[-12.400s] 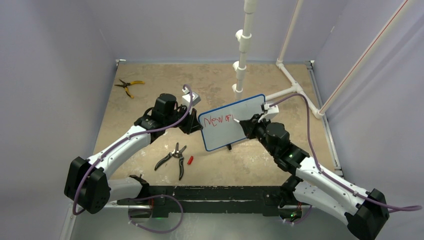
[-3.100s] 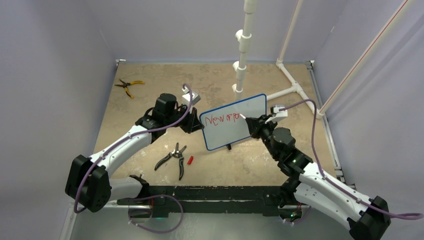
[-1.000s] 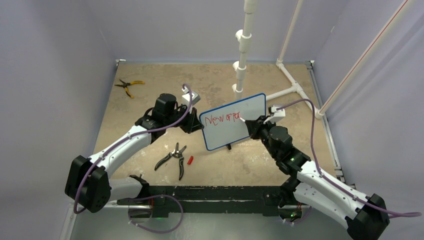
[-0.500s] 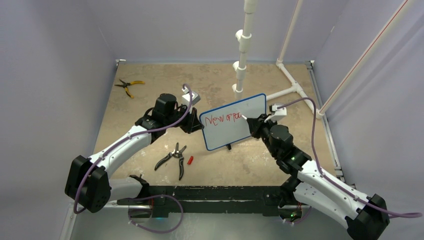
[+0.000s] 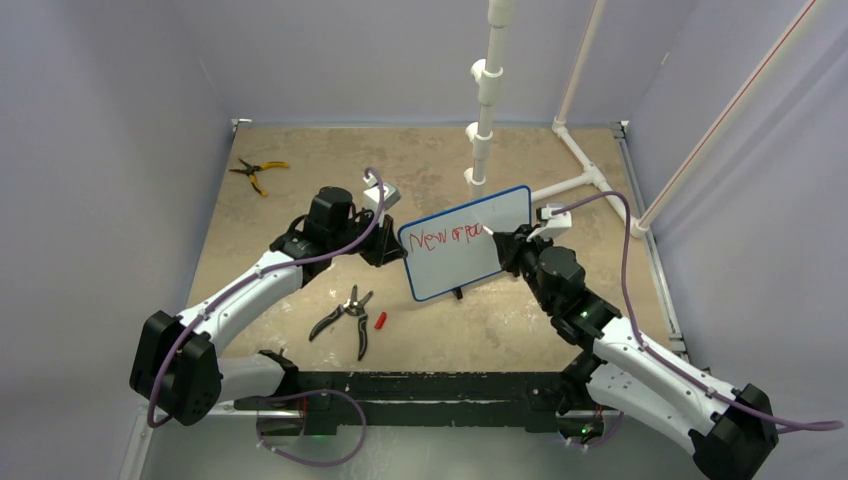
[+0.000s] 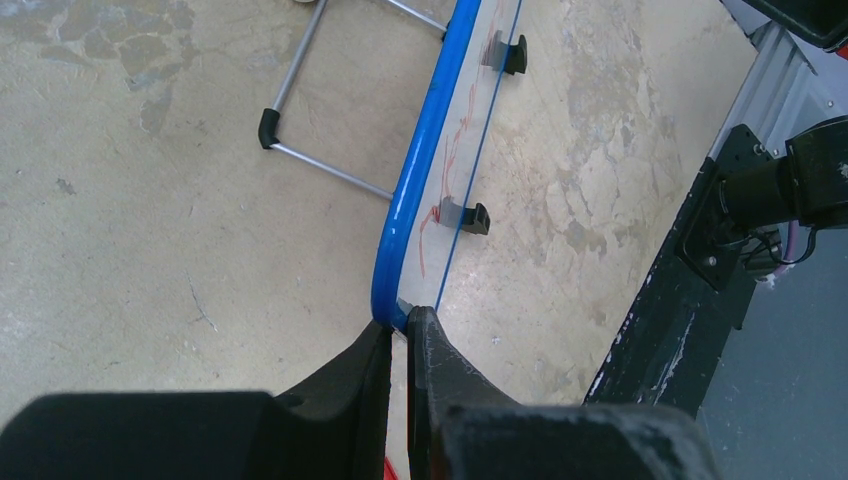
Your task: Write a sentence on the whiteboard
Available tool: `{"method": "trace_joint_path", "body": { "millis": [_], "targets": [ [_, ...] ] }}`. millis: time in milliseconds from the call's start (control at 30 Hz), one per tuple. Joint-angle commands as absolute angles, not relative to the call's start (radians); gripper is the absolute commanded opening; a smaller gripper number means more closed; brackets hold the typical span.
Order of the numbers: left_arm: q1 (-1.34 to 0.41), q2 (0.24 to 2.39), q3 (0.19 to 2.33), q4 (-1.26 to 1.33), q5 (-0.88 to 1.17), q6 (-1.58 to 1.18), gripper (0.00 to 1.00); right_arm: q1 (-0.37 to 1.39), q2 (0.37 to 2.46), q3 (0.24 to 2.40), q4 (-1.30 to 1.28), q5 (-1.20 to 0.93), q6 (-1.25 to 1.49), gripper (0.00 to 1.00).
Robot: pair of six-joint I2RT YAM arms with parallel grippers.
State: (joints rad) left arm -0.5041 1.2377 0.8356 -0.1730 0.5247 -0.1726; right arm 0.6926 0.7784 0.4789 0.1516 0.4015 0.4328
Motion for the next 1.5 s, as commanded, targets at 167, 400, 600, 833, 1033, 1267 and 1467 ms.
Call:
{"method": "trace_joint_path", "body": {
  "millis": [167, 400, 600, 833, 1033, 1267, 1467],
  "targets": [
    [-0.504, 1.232, 0.832, -0.134, 0.541, -0.171, 0.0, 0.686, 0.758, 0.513, 0.231, 0.366, 0.401, 0.0],
    [-0.504, 1.231, 0.832, -0.136, 0.542, -0.17, 0.0, 0.687, 0.72, 0.503, 0.222, 0.355, 0.404, 0.0],
    [-0.504, 1.23, 0.831, -0.134, 0.543, -0.17, 0.0, 0.687, 0.723, 0.504, 0.18, 0.392, 0.426, 0.0],
    [-0.504, 1.232, 0.83, -0.133, 0.544, -0.17, 0.0, 0.687, 0.746, 0.512, 0.194, 0.405, 0.421, 0.0],
    [-0.504, 1.23, 0.831, -0.133, 0.544, -0.17, 0.0, 0.687, 0.76, 0.513, 0.194, 0.432, 0.42, 0.0],
    [-0.504, 1.23, 0.83, -0.133, 0.544, -0.17, 0.0, 0.686, 0.739, 0.511, 0.151, 0.477, 0.441, 0.0],
    [-0.505, 1.229, 0.83, -0.133, 0.544, -0.172, 0.0, 0.686, 0.738, 0.497, 0.12, 0.473, 0.464, 0.0]
  ]
}}
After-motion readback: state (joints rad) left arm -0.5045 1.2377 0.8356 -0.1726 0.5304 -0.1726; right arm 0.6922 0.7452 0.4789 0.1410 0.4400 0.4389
